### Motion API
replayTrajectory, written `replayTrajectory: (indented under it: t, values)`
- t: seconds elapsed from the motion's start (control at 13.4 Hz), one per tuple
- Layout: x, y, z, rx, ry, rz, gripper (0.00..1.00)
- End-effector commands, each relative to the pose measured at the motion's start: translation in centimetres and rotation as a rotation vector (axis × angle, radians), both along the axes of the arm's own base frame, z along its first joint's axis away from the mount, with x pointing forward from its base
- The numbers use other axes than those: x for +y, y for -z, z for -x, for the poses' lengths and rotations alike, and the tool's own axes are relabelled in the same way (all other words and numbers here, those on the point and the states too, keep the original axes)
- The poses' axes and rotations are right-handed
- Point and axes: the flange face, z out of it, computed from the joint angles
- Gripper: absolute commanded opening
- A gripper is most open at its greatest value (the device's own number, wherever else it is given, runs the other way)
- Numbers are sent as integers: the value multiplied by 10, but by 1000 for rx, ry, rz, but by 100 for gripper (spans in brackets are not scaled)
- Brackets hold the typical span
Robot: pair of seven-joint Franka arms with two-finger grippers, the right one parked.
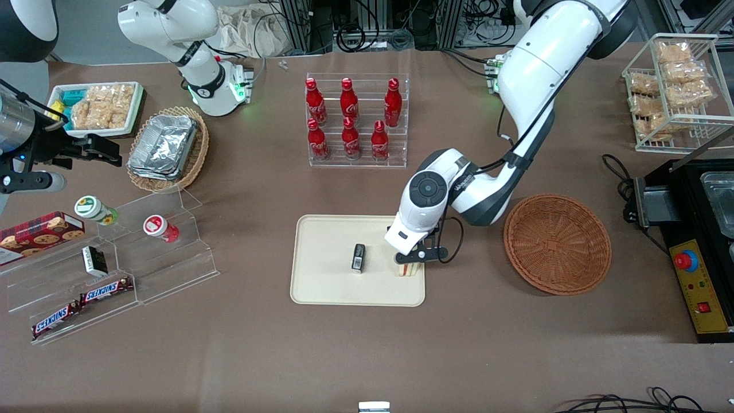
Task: Place sandwich from basket to tray
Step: 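Carry the sandwich over the cream tray beside the black box, then lower the sandwich onto the tray and open the left gripper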
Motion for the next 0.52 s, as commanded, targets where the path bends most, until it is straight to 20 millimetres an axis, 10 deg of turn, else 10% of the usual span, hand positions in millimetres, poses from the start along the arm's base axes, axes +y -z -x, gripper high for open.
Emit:
replayTrajectory:
  t: [0.0,0.45]
  values:
    - [-6,-5,-6,-17,-61,5,99]
    - [24,-103,6,81,-8,-78,99]
